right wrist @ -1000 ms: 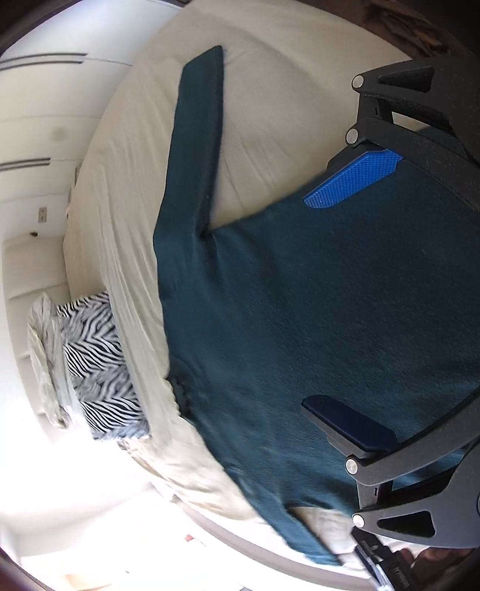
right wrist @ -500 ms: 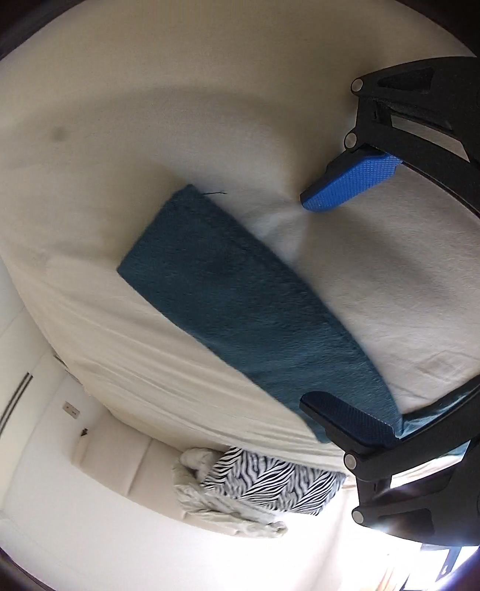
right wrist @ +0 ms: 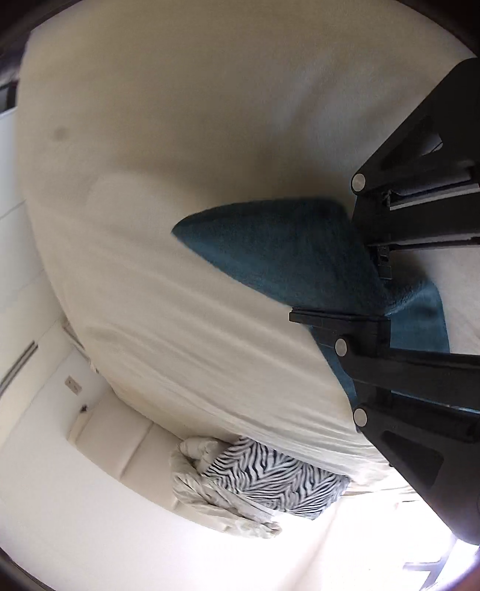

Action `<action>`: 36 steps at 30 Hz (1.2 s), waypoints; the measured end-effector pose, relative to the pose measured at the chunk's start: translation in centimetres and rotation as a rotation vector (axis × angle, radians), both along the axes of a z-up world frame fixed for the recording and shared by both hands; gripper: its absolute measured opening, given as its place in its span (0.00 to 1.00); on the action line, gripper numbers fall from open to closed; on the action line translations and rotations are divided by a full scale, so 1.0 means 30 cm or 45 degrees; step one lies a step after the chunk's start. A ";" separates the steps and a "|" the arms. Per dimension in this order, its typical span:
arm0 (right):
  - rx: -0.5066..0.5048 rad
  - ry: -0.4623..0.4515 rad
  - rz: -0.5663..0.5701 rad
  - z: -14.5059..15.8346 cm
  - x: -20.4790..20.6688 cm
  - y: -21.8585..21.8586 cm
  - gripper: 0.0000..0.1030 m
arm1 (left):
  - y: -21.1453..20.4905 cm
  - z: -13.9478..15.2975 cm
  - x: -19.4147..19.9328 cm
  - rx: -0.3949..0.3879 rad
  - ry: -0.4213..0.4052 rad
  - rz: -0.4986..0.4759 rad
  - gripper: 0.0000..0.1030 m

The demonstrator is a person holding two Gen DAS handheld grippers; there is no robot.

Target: Fold small clothes

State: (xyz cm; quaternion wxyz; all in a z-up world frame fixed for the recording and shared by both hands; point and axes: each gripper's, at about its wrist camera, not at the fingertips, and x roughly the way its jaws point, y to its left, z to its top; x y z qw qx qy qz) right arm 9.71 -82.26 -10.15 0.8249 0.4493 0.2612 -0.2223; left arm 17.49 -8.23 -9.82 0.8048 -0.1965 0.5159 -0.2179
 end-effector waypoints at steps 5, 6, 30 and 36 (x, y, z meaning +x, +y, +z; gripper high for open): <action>-0.239 -0.015 0.397 0.205 0.290 0.364 0.09 | 0.027 0.012 0.047 -0.101 -0.009 0.023 0.82; -0.273 -0.020 0.493 0.228 0.355 0.463 0.09 | 0.034 0.015 0.054 -0.116 -0.009 0.031 0.82; 0.019 -0.076 0.961 -0.172 0.253 1.289 0.55 | -0.063 -0.099 0.217 -0.346 0.165 -0.031 0.89; 0.213 -0.108 0.795 -0.242 0.184 1.135 0.55 | -0.115 -0.100 0.281 -0.219 0.194 -0.056 0.13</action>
